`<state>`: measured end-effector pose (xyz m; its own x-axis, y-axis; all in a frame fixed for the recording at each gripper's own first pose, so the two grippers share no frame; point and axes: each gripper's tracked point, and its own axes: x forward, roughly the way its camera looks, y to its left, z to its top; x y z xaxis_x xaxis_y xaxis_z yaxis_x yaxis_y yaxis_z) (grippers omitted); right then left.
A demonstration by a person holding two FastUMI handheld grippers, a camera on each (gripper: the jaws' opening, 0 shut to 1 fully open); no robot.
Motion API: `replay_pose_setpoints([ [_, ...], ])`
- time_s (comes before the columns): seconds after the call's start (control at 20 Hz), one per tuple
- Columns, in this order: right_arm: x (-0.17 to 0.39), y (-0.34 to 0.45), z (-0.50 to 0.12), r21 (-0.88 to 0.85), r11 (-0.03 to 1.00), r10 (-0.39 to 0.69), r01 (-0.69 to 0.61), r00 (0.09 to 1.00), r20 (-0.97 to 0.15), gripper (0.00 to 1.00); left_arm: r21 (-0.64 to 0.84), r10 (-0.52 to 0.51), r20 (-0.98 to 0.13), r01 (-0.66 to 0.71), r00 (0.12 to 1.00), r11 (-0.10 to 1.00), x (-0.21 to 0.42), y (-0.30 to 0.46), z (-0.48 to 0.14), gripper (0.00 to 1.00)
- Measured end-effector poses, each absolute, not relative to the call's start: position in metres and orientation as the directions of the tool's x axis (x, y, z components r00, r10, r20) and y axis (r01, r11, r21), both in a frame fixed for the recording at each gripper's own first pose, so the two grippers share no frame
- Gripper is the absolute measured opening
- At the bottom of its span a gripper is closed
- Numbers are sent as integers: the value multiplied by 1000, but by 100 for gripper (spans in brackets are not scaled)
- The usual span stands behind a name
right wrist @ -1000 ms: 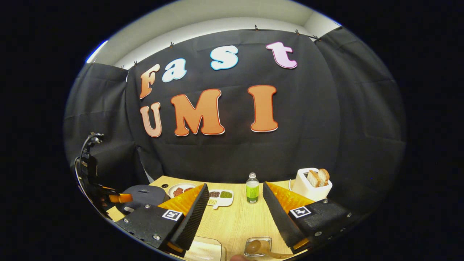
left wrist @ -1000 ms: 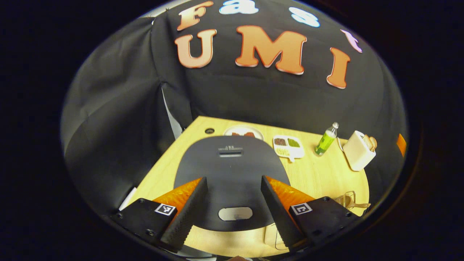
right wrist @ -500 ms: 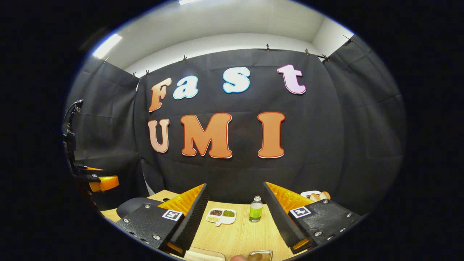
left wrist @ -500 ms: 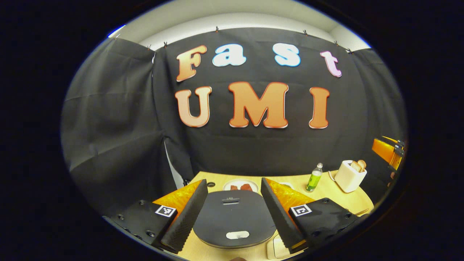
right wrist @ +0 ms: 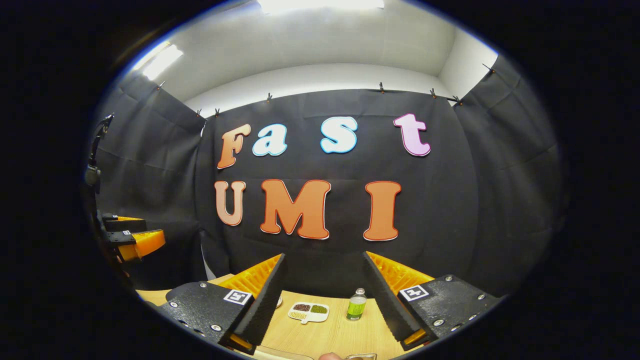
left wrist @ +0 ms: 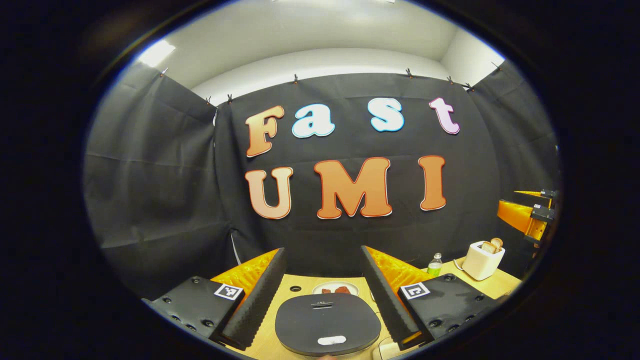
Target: Close the left gripper, press the button to open the rice cooker; take a wooden spoon from the chopstick holder with the right hand, scoop a spoonful of rice and pour it into the rice cooker, then put the wooden spoon back into the chopstick holder.
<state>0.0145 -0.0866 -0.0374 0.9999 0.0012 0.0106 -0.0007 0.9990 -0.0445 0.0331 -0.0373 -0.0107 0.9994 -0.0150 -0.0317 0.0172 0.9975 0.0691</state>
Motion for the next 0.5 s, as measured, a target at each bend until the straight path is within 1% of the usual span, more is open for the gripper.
replay_pose_setpoints([
  [0.05, 14, -85, -38, -38, 999, 4, -4, 1000, 5, 92, 74, -19, -30, 21, 999, 997, 32, -40, -11, 96],
  [0.35, 14, -85, -36, -29, 1000, 9, -9, 1000, -1, 92, 56, -29, -32, 31, 999, 998, 31, -43, -10, 96],
  [0.5, 15, -85, -45, -13, 1000, 10, -11, 1000, -28, 92, 32, -42, -65, 44, 997, 999, 32, -48, -23, 96],
])
